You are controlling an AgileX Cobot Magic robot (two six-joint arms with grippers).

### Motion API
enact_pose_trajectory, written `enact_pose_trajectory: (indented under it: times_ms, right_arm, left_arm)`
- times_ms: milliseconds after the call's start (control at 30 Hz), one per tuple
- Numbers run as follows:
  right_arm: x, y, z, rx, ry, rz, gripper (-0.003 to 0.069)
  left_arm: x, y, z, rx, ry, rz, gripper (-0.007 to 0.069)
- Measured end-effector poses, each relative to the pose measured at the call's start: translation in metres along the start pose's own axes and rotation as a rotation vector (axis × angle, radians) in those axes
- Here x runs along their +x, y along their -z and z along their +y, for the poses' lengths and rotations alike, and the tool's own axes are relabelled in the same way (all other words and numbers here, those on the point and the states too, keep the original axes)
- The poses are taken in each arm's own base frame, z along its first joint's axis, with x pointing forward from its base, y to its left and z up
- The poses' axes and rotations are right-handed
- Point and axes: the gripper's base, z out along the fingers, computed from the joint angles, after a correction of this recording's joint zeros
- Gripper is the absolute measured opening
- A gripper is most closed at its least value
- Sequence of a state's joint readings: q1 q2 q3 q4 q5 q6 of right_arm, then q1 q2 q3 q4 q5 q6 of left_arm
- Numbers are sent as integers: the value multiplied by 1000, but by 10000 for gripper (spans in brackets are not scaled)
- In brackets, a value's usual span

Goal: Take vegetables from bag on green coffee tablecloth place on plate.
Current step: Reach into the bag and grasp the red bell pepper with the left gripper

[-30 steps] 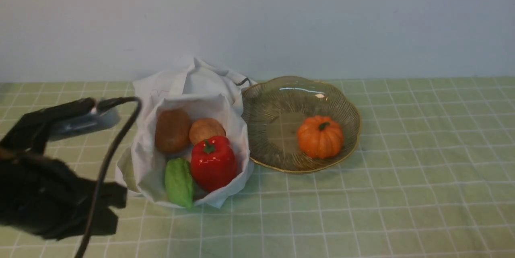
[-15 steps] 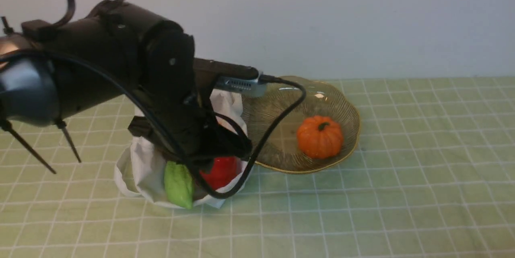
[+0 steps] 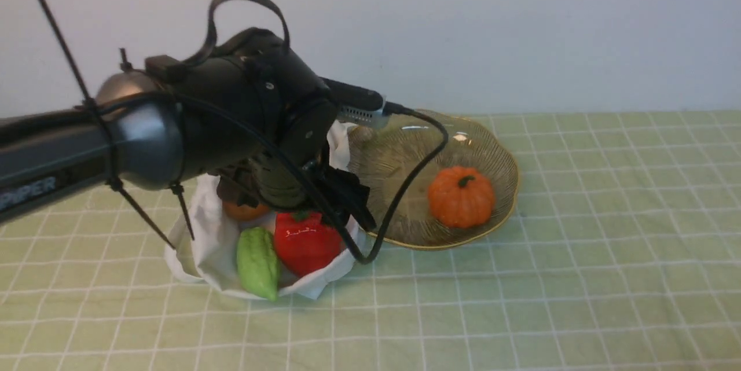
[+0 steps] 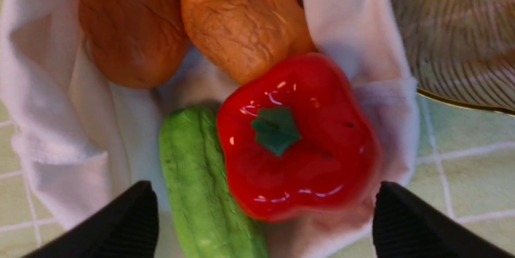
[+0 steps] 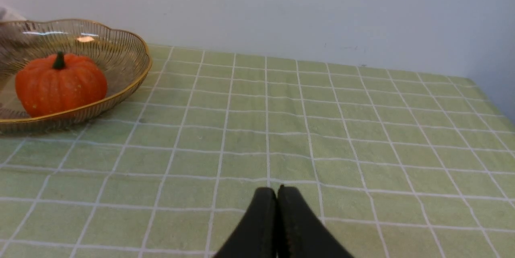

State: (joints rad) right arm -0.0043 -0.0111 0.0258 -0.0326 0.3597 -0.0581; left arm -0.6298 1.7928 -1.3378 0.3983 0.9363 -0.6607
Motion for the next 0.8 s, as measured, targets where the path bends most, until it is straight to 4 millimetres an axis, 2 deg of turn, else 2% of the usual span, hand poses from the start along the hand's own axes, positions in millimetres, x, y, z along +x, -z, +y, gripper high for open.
enact_pose_trajectory:
  times_ms: [167, 367, 600, 800]
  right_arm:
    - [0, 0, 0, 0, 0, 0, -15]
    - [0, 0, 0, 0, 0, 0, -15]
    - [0, 0, 0, 0, 0, 0, -15]
    - [0, 0, 0, 0, 0, 0, -15]
  left_arm:
    - [2, -27, -8, -23, 14, 33, 684]
    - [2, -42, -16, 1, 15, 29, 650]
    - [1, -46, -18, 5, 10, 25, 578]
    - [0, -42, -17, 4, 12, 34, 575]
